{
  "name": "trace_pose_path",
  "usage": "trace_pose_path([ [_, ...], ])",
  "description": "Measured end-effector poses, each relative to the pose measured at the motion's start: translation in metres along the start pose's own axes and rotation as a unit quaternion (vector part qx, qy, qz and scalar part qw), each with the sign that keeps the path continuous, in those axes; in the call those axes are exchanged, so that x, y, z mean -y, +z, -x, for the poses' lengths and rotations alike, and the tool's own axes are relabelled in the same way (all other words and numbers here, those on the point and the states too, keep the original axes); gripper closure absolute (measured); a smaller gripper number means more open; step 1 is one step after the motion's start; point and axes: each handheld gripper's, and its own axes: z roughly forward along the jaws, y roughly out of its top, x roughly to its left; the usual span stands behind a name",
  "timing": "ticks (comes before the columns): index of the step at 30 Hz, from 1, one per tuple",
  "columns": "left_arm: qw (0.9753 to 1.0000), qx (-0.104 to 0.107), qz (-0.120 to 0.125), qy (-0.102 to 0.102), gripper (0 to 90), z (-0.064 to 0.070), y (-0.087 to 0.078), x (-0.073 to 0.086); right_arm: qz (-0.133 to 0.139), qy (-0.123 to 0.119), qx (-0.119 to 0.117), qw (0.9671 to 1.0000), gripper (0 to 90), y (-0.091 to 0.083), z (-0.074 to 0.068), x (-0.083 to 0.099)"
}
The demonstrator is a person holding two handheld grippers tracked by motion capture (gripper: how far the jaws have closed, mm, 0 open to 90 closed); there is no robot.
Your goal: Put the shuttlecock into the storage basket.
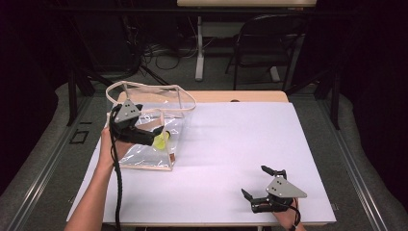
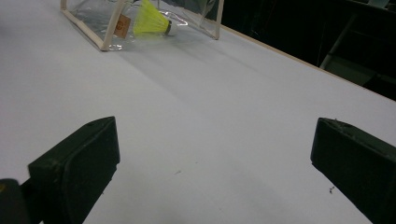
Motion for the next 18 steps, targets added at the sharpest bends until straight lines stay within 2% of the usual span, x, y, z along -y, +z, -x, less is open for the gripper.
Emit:
trace_pose_path([
  [7, 1.0000, 0.004, 0.005, 0.005, 0.0, 0.013, -0.002, 0.007, 0.000, -0.001, 0.000, 1.0000, 0.9, 0.000, -0.001, 0.000],
  [11, 0.9999, 0.004, 0.016, -0.002, 0.0, 0.018, -0.004, 0.011, -0.001, 0.000, 0.001, 1.0000, 0.9, 0.000, 0.000, 0.000],
  [18, 0.9996, 0.008, 0.025, -0.001, 0.0, 0.028, -0.011, 0.019, 0.000, 0.001, 0.004, 1.0000, 0.9, -0.001, -0.001, 0.001],
])
